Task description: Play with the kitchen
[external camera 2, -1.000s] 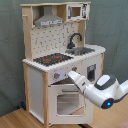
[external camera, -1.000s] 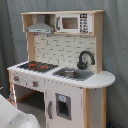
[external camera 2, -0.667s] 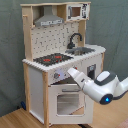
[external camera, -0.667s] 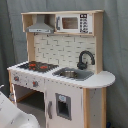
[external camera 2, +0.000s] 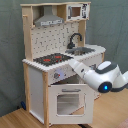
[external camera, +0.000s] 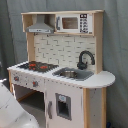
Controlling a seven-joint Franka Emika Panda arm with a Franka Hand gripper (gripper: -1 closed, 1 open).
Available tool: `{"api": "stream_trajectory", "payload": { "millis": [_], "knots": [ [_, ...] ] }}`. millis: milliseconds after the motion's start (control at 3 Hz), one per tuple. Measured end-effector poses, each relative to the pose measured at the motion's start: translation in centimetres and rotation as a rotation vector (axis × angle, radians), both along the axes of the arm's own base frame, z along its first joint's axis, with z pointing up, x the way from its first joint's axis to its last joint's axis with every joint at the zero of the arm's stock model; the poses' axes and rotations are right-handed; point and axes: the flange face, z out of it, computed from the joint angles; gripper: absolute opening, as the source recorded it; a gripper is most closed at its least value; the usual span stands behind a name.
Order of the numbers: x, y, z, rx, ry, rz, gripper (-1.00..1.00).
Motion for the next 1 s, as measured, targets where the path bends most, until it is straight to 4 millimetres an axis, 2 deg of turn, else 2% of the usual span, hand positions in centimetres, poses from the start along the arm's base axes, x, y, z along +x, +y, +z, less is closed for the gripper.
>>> {"api": "stream_trajectory", "payload": {
  "millis": [1000],
  "knots": [
    [-1.2,-2.8,5.1,-0.095,0.142,-0.120,1.00]
  ]
}}
